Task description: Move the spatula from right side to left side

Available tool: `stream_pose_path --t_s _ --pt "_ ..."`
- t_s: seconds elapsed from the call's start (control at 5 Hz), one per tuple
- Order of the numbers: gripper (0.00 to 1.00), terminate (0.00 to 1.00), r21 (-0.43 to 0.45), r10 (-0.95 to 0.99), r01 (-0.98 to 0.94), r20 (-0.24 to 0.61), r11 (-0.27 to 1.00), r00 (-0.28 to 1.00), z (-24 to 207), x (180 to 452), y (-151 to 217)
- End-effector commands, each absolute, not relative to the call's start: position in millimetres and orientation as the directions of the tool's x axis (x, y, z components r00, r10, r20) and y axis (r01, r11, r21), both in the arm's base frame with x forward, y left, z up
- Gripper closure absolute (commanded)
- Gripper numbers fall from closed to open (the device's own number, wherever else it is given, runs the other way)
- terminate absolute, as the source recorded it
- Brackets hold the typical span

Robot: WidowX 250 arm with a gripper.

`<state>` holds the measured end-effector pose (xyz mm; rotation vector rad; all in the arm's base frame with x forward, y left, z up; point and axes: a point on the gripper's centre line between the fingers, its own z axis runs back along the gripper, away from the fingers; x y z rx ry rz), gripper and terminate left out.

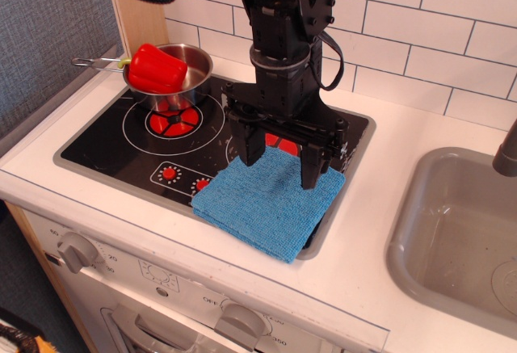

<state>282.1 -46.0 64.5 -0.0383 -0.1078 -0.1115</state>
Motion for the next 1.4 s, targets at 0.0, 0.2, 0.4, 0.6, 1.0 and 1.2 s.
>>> stream_pose_path --t_s 0.0,0.2,0.4,0.6,1.0,1.2 --pt "0.00 0.00 -0.032 -0.109 0.113 0.109 0.993 0.988 64 282 -46" --pt "0.00 0.00 -0.028 -0.052 0.056 0.119 0.998 0.992 68 295 -27" --pt "0.00 0.00 -0.003 -0.003 0.003 0.119 1.000 0.993 63 318 -11" --pt "0.00 0.00 -0.004 0.020 -0.020 0.126 1.000 0.992 56 352 0" --pt "0.00 0.00 -0.012 -0.045 0.048 0.195 0.999 0.980 54 419 10" --pt "0.00 0.00 0.016 -0.149 0.149 0.207 0.989 0.967 64 439 9"
